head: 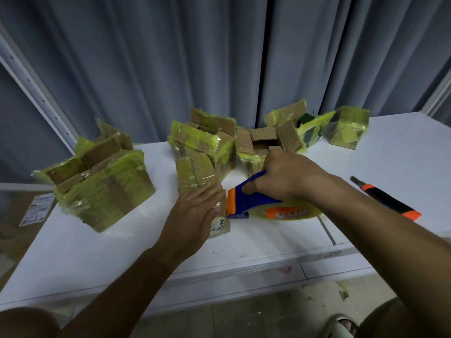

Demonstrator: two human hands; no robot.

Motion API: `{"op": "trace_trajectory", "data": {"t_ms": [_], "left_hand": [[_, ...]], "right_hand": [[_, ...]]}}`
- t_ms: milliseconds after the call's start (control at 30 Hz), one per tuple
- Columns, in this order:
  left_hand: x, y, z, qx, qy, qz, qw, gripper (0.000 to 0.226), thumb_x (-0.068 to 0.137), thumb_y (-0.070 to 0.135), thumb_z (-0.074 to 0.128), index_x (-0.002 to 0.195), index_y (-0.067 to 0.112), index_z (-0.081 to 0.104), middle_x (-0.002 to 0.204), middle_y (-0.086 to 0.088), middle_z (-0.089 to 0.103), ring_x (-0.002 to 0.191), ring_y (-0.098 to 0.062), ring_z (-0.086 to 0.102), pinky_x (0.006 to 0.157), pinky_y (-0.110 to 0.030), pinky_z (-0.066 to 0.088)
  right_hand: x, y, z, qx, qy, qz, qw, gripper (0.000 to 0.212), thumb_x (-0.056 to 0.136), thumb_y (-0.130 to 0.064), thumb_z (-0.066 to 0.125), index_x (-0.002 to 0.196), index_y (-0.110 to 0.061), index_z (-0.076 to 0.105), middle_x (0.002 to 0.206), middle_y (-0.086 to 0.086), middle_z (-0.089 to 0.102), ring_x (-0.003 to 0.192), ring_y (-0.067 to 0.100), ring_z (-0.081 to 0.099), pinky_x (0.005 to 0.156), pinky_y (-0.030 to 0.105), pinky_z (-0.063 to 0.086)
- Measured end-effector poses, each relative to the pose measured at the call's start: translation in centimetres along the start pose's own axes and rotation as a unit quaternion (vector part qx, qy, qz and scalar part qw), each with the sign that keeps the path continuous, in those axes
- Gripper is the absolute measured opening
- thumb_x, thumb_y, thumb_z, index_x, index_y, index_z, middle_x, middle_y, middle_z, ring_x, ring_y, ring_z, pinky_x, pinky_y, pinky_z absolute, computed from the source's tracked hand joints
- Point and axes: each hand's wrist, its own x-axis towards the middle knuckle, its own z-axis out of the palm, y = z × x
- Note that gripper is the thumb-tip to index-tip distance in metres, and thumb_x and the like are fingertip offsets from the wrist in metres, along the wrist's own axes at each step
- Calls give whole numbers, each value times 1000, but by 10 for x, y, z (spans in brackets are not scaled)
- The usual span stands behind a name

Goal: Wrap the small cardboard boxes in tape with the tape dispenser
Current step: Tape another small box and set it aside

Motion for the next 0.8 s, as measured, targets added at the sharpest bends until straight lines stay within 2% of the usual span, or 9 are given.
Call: {"op": "trace_trajectory", "data": {"t_ms": [67,133,233,367,433,533,633,700,800], "left_hand": [[-1,-2,0,-3,-4,8,1000,43,100,31,39,139,20,54,146,8,45,136,0,31,109,-31,30],[-1,-4,0,-6,-4,10,1000,44,99,31,39,139,20,53,145,13,40,136,-1,32,109,-32,31],[-2,-7,0,-15,-9,-2,1000,45,99,32,39,141,22,51,146,15,38,138,0,30,109,-31,30],[-2,-8,-1,-27,-24,-13,999,45,100,33,39,142,24,49,148,14,40,140,0,29,111,-30,28],[-2,-9,-1,-33,-27,-21,999,44,100,30,42,143,25,47,149,15,39,141,3,26,111,-29,27],[-3,-9,-2,-37,-28,-32,998,46,99,28,44,145,26,45,148,19,37,141,7,23,111,-26,25],[-4,-9,-2,-44,-24,-32,998,45,99,28,45,145,27,45,148,19,37,141,6,25,111,-27,27],[-4,-10,-1,-47,-24,-29,998,44,100,28,46,144,27,46,148,18,39,142,2,28,112,-30,30],[-3,-11,1,-45,-24,-21,998,43,100,28,46,142,27,48,149,17,41,142,0,30,112,-35,34]], "right_hand": [[4,4,-8,49,-49,16,997,44,79,-59,74,71,-20,57,77,0,59,71,17,58,60,31,42],[5,4,-9,47,-57,9,997,43,80,-58,73,69,-19,57,74,0,57,69,17,56,58,30,41],[7,-7,-5,-13,-20,-16,1000,43,79,-57,71,67,-20,55,73,1,58,70,19,57,57,30,40],[3,-15,-7,-39,-9,-16,999,41,79,-59,68,78,-19,58,81,0,59,82,23,61,63,32,45],[-4,-18,-5,-59,22,-27,998,41,82,-57,66,82,-19,52,84,-1,54,87,23,59,67,33,45],[-16,-27,1,-90,65,-59,992,40,85,-52,64,70,-23,42,79,-1,51,83,23,56,67,34,44],[-19,-26,4,-92,86,-68,990,42,85,-51,63,66,-23,38,75,-1,45,85,24,55,67,33,42],[-15,-18,2,-56,55,-41,996,41,85,-52,64,68,-24,40,79,-1,49,83,23,56,65,32,42],[-3,-2,-1,29,-36,16,999,44,83,-57,69,68,-21,49,78,0,53,73,18,54,59,31,40]]}}
